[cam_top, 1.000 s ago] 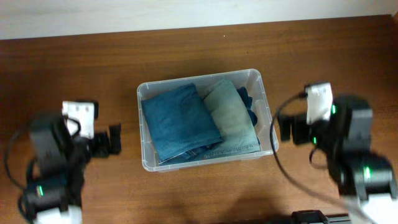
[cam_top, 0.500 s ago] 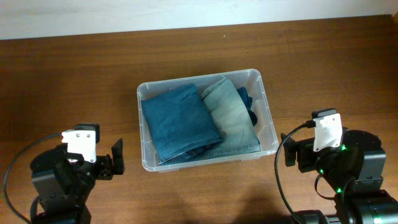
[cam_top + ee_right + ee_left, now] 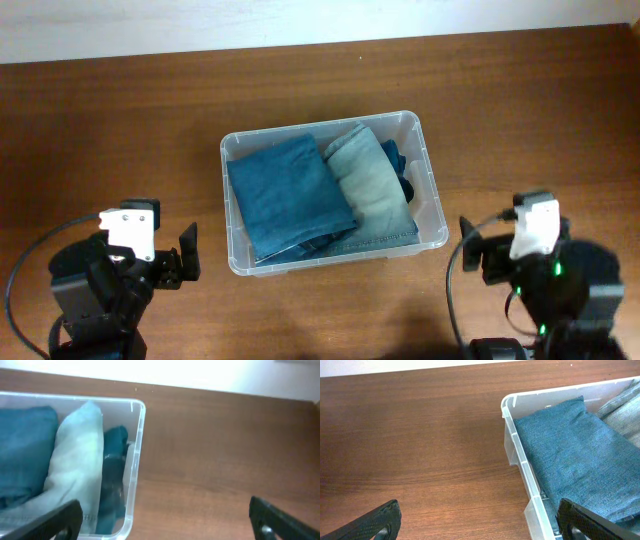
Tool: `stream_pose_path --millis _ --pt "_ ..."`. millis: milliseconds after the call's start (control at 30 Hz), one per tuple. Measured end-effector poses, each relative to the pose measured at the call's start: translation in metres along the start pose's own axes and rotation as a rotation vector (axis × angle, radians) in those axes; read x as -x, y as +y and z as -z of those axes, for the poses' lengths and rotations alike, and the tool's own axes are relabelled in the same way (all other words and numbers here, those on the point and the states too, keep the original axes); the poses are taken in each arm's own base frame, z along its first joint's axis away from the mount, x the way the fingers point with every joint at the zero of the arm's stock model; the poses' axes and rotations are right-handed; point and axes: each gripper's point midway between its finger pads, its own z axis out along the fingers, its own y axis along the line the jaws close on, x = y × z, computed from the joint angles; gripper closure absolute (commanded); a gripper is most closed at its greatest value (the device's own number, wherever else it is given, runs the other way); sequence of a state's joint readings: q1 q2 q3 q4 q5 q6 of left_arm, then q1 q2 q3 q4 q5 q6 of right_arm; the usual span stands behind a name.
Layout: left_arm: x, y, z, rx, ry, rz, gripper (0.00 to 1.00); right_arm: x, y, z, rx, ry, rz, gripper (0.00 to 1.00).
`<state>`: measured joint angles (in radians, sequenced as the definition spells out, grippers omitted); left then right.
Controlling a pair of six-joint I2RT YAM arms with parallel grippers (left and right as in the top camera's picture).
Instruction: Pack container
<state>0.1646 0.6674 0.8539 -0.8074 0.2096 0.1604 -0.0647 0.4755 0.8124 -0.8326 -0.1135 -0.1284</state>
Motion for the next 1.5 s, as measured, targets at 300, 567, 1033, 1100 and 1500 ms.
stream_pose_path --millis 300,567,1033,1100,1500 --pt "-0.002 0.0 -0.001 -0.001 0.006 0.002 0.0 -0.023 0.01 -0.016 0.0 -0.396 0.053 0.02" --pt "-0.003 0.0 -0.001 -0.001 0.007 0.002 0.0 -0.028 0.007 -0.049 -0.02 -0.572 0.079 0.02" --pt "-0.003 0.0 -0.001 -0.001 0.007 0.002 0.0 -0.067 0.007 -0.074 -0.014 -0.434 0.057 0.02" --pt "-0.003 0.0 -0.001 -0.001 0.007 0.002 0.0 -0.067 0.007 -0.074 -0.014 -0.434 0.057 0.02" --pt "-0.003 0.0 -0.001 -0.001 0.007 0.002 0.0 -0.067 0.007 -0.074 -0.014 -0.434 0.057 0.01"
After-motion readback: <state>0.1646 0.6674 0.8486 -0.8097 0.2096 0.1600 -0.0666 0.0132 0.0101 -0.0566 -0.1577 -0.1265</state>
